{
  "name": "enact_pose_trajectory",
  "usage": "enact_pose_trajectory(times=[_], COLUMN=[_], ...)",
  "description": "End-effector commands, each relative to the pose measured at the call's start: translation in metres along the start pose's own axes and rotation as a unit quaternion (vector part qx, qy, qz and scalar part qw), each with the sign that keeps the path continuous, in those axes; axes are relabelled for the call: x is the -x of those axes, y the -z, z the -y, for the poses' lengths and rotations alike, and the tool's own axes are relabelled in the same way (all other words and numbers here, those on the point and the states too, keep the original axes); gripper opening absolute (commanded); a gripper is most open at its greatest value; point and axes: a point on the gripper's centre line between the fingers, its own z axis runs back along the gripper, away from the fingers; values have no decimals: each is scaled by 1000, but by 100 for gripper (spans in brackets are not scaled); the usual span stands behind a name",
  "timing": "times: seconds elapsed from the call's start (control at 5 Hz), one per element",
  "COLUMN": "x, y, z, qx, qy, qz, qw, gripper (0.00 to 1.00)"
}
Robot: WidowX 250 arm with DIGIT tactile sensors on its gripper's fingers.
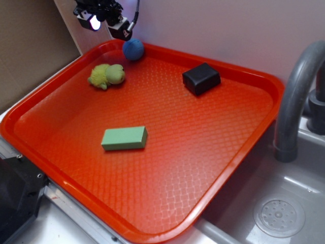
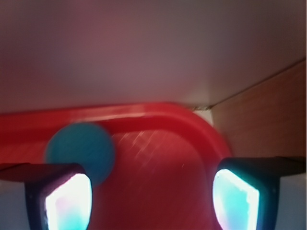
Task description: Grab the blue ball.
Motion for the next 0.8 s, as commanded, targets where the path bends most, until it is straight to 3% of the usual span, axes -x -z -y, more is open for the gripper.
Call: enact_pose_trajectory(times=[0.0,0.2,0.6], x=[-31,-26,-16], y=[-11,-11,-19], z=[24,42,66], qx=[-5,20,25], qy=[30,66,111], qz=[24,13,1], qw=[999,998,994], gripper=[100,100,100])
